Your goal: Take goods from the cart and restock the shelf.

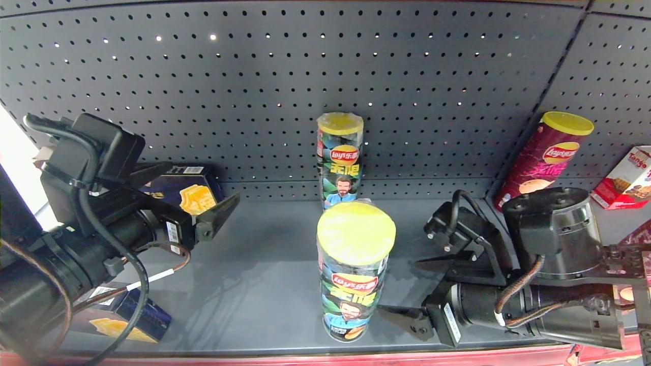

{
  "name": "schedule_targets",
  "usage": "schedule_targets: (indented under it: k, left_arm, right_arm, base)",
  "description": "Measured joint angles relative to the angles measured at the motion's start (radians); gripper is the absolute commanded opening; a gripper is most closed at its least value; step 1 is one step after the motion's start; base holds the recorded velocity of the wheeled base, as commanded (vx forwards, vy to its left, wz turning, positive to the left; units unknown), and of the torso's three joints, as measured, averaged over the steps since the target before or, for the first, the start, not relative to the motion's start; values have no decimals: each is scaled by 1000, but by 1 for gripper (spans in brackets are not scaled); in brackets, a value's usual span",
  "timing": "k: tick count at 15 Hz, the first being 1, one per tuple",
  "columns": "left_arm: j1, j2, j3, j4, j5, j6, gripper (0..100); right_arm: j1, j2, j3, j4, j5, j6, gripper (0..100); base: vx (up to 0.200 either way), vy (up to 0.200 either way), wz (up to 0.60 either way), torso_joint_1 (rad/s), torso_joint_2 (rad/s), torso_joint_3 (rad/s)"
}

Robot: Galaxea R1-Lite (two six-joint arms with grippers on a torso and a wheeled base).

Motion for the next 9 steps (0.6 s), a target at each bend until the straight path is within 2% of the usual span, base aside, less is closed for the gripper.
schedule_targets:
  k: [9]
  left_arm:
    - [0, 0, 0, -1, 0, -1, 100]
  right_arm:
    - [1, 23, -10, -10, 0, 0, 100]
  base:
    - [0, 0, 0, 0, 0, 0]
